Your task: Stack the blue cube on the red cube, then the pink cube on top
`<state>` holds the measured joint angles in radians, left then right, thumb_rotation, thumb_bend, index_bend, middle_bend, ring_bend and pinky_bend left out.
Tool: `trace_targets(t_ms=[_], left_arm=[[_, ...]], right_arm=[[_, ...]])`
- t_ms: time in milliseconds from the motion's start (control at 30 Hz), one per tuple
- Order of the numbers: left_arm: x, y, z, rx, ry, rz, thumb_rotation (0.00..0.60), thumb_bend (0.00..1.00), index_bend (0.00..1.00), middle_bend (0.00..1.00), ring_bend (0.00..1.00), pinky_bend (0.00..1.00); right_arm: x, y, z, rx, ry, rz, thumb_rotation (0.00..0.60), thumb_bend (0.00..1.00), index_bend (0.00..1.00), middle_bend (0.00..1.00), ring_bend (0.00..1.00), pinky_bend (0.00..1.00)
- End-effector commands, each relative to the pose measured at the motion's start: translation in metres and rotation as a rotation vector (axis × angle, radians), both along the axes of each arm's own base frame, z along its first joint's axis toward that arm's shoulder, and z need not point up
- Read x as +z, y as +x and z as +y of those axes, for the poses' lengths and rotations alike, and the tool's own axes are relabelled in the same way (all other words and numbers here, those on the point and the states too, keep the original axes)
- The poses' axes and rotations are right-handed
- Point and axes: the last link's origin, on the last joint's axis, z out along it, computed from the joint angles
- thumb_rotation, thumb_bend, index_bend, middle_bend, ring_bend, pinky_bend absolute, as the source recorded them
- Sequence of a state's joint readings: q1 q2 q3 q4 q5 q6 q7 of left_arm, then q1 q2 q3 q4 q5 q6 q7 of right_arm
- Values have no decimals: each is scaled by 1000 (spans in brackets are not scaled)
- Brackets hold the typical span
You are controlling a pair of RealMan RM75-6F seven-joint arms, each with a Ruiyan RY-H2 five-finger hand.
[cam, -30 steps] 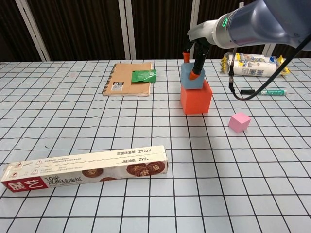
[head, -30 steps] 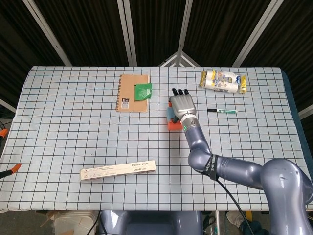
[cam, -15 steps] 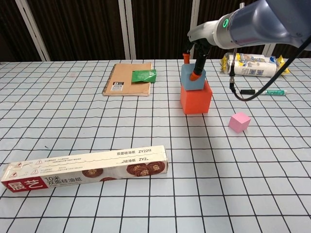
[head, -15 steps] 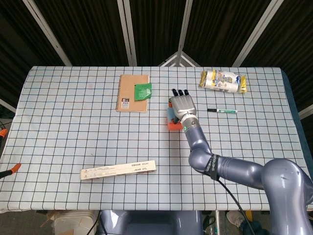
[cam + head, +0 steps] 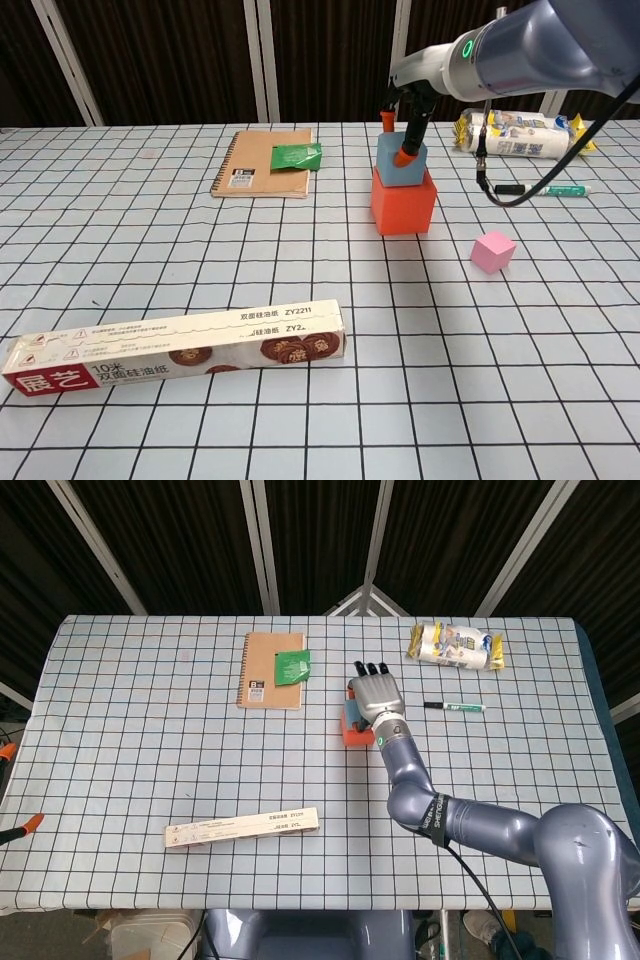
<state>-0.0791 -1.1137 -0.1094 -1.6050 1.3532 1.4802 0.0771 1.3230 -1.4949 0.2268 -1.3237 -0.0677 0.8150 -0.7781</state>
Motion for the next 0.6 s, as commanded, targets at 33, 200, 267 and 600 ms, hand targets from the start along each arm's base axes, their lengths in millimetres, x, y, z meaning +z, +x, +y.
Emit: trace_targets(t_ms=[33,200,267,600], left_arm=[[0,0,0,1,1,0,600,114,31,0,0,0],[0,0,0,1,2,-1,600,114,31,0,0,0],[0,0,0,0,2,-1,600,114,31,0,0,0],[0,0,0,0,2,0,600,114,31,0,0,0]], right_arm=[[0,0,0,2,1,0,600,497,574,2,53,0],[-1,2,1,4,3,1,600,498,574,2,53,0],[-1,2,1,4,6,4,600,498,574,2,53,0],[1,-1,0,-3,4,13,600,497,574,2,53,0]])
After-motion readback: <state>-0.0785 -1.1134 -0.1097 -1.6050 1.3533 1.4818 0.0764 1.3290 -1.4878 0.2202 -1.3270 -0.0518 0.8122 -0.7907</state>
